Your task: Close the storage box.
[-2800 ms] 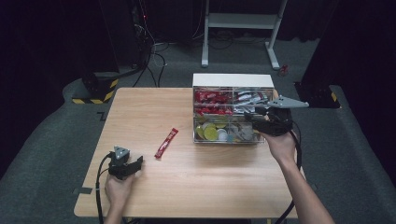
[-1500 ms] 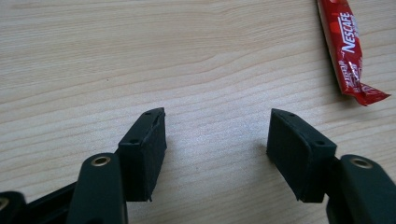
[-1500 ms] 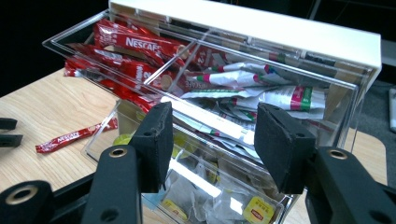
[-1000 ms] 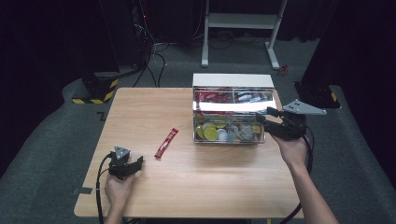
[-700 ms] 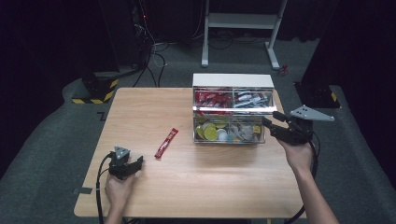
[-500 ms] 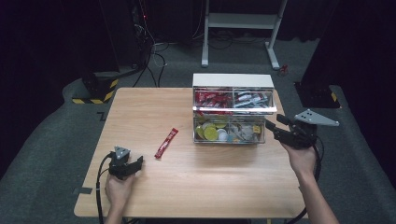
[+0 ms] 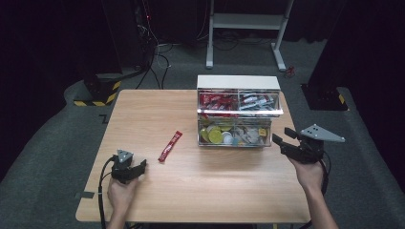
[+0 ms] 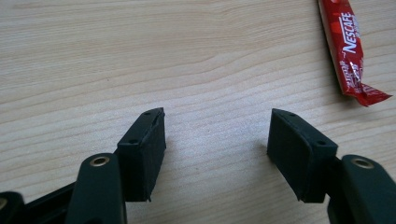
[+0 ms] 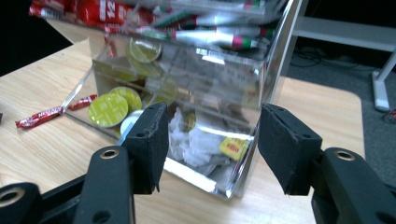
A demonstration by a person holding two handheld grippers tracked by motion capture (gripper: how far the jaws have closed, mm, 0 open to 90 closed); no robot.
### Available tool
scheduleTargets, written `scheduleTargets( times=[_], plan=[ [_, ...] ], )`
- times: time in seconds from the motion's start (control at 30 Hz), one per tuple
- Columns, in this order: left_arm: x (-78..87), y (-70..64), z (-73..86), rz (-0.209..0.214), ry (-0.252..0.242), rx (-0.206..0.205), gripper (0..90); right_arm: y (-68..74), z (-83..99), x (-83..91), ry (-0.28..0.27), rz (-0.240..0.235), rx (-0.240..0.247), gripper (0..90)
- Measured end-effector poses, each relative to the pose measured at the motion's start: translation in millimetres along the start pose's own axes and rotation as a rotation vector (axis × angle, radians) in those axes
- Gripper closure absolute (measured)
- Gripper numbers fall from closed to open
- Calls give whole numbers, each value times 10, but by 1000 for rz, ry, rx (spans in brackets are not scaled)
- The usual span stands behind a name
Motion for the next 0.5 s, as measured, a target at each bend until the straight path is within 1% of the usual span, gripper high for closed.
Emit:
scheduleTargets(
  times=[0.03,0.1,0.13,0.17,0.23,0.27,0.3,0.33,0.37,0.4,0.43,0.5],
  plan=[
    [0,0,0,0,0,0,372,9,79,2,7,-1,-13,431],
    [0,0,0,0,0,0,372,21,159,-4,15,-5,-22,431],
    [0,0,0,0,0,0,371,21,159,-4,15,-5,-22,431],
    [0,1,0,0,0,0,371,31,234,-9,26,-6,-31,430],
    [0,0,0,0,0,0,372,36,268,-14,31,-6,-37,428],
    [0,0,0,0,0,0,372,56,340,-23,39,-7,-46,427],
    [0,0,0,0,0,0,372,56,340,-23,39,-7,-46,427],
    [0,0,0,0,0,0,372,68,384,-35,44,-10,-47,425],
    [0,1,0,0,0,0,372,88,482,-60,65,-15,-49,423],
    [0,1,0,0,0,0,372,90,523,-72,70,-16,-52,423],
    [0,1,0,0,0,0,371,90,523,-72,70,-16,-52,423],
    [0,1,0,0,0,0,372,95,599,-95,75,-15,-64,423]
  ],
)
Point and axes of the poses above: each handheld gripper's, and its own axes: x roughly backward along the jaws, z roughly out of its underside, y roughly to its left, the point moved 9 cm from there along -x, roughly forward along the jaws, and after that the axes turned 15 degrees about -y, right-handed, at the moved point
